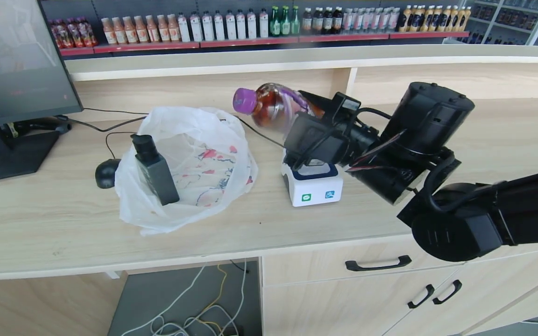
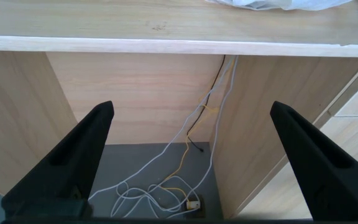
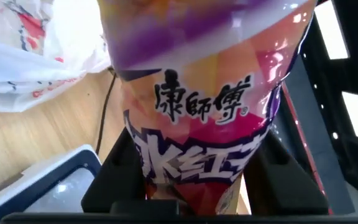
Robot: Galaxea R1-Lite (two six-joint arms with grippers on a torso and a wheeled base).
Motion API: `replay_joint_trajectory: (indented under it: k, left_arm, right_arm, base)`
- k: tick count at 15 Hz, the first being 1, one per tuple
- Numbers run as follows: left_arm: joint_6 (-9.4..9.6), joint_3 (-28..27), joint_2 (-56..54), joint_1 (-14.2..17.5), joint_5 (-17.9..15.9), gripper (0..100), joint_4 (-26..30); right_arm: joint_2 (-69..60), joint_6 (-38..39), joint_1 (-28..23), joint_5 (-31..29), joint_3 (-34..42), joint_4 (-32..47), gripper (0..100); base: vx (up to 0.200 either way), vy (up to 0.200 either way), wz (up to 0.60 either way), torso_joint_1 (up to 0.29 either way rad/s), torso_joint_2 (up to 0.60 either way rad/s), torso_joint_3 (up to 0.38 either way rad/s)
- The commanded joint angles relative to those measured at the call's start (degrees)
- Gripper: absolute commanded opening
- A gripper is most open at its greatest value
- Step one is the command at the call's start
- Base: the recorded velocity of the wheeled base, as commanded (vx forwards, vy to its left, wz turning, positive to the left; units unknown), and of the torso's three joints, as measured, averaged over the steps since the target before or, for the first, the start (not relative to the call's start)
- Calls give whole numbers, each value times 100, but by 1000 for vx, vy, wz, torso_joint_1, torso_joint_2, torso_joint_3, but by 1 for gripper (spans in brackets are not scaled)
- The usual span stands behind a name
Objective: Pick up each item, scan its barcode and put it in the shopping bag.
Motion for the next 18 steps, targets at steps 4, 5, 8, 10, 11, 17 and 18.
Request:
replay_joint_trajectory:
  k: [4,5,8,10,11,17,18]
  left_arm:
    - [0,0,-2,2,1,100,0]
    - [0,0,-2,2,1,100,0]
    - [0,0,-2,2,1,100,0]
    - [0,0,-2,2,1,100,0]
    - [0,0,-2,2,1,100,0]
    - [0,0,-2,2,1,100,0]
    - [0,0,-2,2,1,100,0]
  right_arm:
    - [130,-474,49,278,56,-7,0]
    - [122,-518,49,278,73,-7,0]
    - [130,-509,22,278,91,37,0]
    - [148,-518,58,287,161,116,0]
    - [148,-518,58,287,214,116,0]
    - [209,-509,93,383,284,125,0]
    - [218,-509,93,383,275,125,0]
  base:
    - [0,0,0,0,0,0]
    - [0,0,0,0,0,0]
    - [0,0,0,0,0,0]
    - [0,0,0,0,0,0]
    - [0,0,0,0,0,0]
    - [0,0,0,0,0,0]
    - [0,0,0,0,0,0]
